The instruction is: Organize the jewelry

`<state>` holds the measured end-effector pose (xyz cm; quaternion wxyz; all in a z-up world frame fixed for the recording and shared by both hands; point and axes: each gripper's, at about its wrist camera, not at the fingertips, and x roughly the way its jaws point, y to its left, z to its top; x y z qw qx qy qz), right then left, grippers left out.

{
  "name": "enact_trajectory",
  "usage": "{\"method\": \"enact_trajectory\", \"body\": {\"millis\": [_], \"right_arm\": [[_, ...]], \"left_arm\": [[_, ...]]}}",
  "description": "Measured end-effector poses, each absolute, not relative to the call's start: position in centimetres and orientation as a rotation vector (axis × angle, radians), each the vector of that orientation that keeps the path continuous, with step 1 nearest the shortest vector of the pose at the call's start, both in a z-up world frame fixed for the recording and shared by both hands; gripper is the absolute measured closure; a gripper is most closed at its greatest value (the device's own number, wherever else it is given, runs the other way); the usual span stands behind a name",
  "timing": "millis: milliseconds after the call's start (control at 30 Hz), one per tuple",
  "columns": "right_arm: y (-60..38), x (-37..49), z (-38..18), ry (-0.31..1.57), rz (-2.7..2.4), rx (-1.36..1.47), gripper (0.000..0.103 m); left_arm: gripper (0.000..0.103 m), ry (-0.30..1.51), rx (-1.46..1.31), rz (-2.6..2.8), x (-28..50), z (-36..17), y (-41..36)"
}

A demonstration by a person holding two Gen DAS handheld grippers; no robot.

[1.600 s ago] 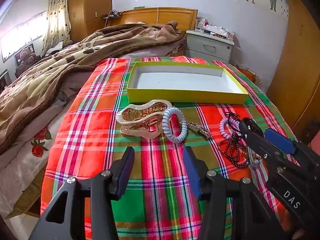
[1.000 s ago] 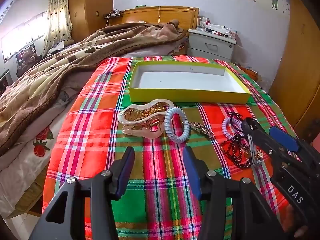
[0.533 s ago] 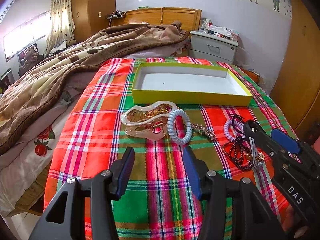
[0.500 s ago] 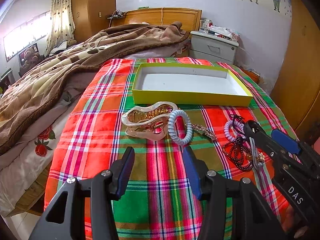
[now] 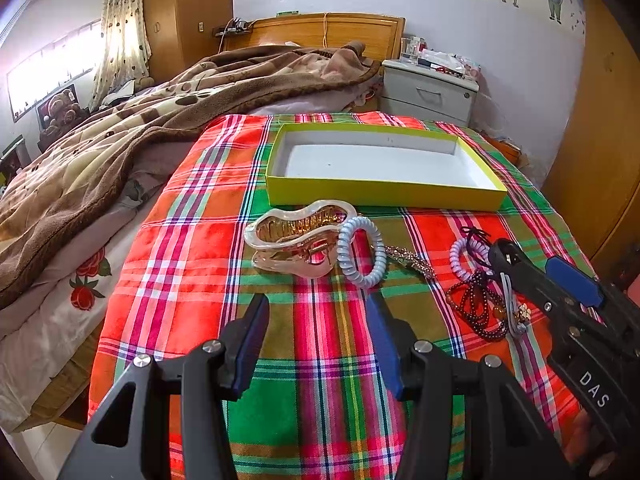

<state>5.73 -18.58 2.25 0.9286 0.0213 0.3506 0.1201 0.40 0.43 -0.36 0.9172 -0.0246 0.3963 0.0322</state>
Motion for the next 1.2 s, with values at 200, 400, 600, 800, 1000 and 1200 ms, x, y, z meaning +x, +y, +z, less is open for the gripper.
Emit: {"method": "enact_trajectory", "body": {"millis": [200,400,600,800,1000,1200], "right_arm": [[-18.55,5.67,2.28,0.717,0.247,0.044,0.054],[-18.56,5.70,2.31,0.719,0.244,0.044,0.054],[-18.57,5.74,2.38,0.718,0.245,0.045,0.054],[-18.61,5.74,2.39,0.717,0.244,0.046,0.054],[-18.60,5.73,2.38,0.717,0.245,0.045,0.054],[-19.04,6.08,2.48,0.714,0.238,0.058,0.054]], "left_arm": [[0.051,0.816,-0.054,0.066,0.31,-0.24,0.59],[0.051,0.817,-0.050,0.066,0.31,-0.15,0.45],[0.051,0.820,-0.053,0.066,0.36,-0.15,0.42],[0.051,0.822,-0.054,0.065,0.40,-0.15,0.50],[0.051,0.826,-0.055,0.066,0.35,-0.20,0.55],[0.051,0.836,-0.057,0.061,0.55,-0.34,0.78]]}}
